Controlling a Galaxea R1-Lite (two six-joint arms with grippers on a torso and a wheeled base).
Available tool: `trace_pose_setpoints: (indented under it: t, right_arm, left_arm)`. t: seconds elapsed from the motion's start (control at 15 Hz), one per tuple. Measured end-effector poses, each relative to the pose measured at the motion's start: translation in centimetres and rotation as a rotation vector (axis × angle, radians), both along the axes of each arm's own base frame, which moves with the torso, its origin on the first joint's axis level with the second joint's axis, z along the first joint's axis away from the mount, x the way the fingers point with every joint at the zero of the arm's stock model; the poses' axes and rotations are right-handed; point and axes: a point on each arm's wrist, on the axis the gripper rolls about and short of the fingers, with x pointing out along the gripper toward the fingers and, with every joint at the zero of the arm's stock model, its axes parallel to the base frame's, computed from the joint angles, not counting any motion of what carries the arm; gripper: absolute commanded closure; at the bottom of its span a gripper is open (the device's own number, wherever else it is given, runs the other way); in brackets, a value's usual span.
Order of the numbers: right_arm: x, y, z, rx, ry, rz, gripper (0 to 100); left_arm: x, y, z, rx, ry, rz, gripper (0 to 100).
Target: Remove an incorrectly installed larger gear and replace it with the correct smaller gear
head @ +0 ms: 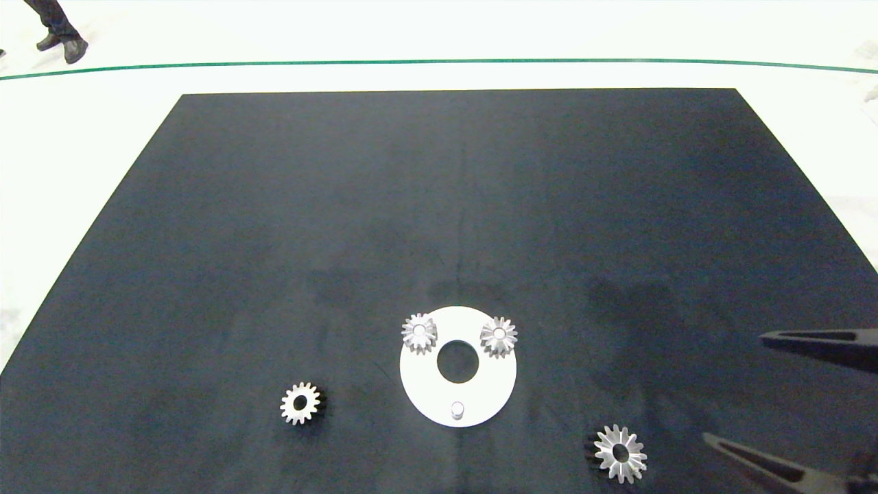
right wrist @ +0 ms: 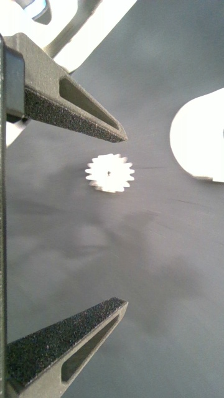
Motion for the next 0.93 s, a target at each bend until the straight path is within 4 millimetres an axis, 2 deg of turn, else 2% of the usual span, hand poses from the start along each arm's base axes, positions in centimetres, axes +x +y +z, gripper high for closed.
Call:
trace_pose_setpoints:
  t: [0.13, 0.27, 0.4, 0.53, 0.67, 0.93]
  right_arm:
    - [-1.8, -1.6, 1.7, 0.092, -0.079, 0.023, 0]
    - [-3.2, -3.0, 3.0, 0.160, -0.144, 0.044, 0]
    - [-4.0, -3.8, 3.5, 0.180, -0.187, 0.051, 0]
    - [-4.6, -4.4, 3.9, 0.199, -0.216, 0.052, 0]
    - [-4.9, -4.7, 4.1, 0.209, -0.230, 0.051, 0]
    - [-5.0, -4.9, 4.1, 0.213, -0.235, 0.052, 0]
  left_arm:
    - [3.1, -2.0, -2.4, 0.016, 0.026, -0.114, 0]
    - [5.4, -4.1, -6.4, 0.047, 0.086, -0.189, 0]
    - [6.8, -5.5, -10.4, 0.057, 0.085, -0.236, 0]
    - [7.4, -6.5, -13.0, 0.052, 0.058, -0.275, 0]
    - [7.3, -7.2, -14.5, 0.081, 0.110, -0.318, 0]
    - [7.6, -8.2, -16.1, 0.127, 0.189, -0.360, 0]
